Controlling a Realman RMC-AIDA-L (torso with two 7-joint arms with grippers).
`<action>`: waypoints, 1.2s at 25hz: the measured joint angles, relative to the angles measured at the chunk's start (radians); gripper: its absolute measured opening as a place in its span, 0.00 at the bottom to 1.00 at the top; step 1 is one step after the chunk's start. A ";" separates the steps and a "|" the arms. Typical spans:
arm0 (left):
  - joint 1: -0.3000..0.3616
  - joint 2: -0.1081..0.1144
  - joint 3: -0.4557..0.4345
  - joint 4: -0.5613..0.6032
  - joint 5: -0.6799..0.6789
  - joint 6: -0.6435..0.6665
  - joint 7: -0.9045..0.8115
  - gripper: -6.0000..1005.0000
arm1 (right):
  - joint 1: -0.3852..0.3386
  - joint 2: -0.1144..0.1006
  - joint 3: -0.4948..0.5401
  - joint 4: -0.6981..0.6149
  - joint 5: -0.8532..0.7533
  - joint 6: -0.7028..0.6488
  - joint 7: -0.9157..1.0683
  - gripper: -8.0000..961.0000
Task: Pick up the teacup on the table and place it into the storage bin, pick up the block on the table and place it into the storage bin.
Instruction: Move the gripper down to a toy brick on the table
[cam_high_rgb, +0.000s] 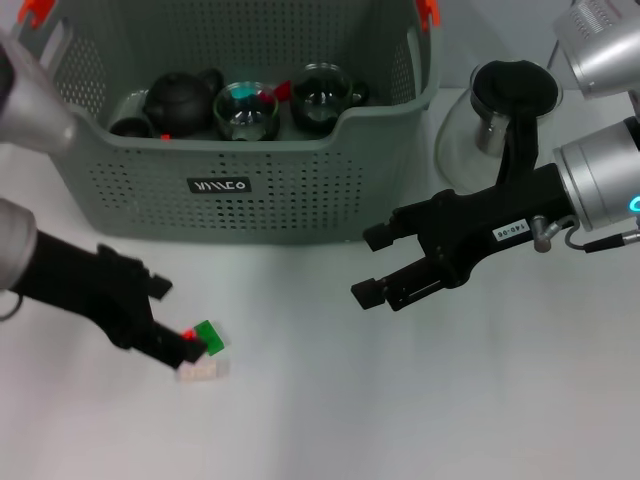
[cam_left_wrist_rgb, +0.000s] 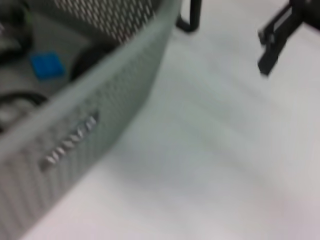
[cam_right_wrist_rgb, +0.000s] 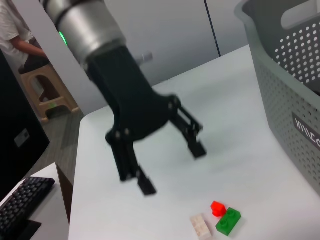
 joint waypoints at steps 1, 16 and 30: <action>-0.006 -0.001 0.014 0.023 0.014 -0.004 0.004 0.96 | 0.001 0.000 0.000 0.000 0.000 0.000 0.000 0.98; -0.022 -0.004 0.231 0.159 0.157 -0.118 0.034 0.96 | 0.005 0.003 0.001 0.013 0.003 0.018 0.010 0.98; -0.075 -0.004 0.264 0.242 0.191 -0.139 0.063 0.96 | 0.001 0.005 0.008 0.014 0.005 0.023 0.012 0.98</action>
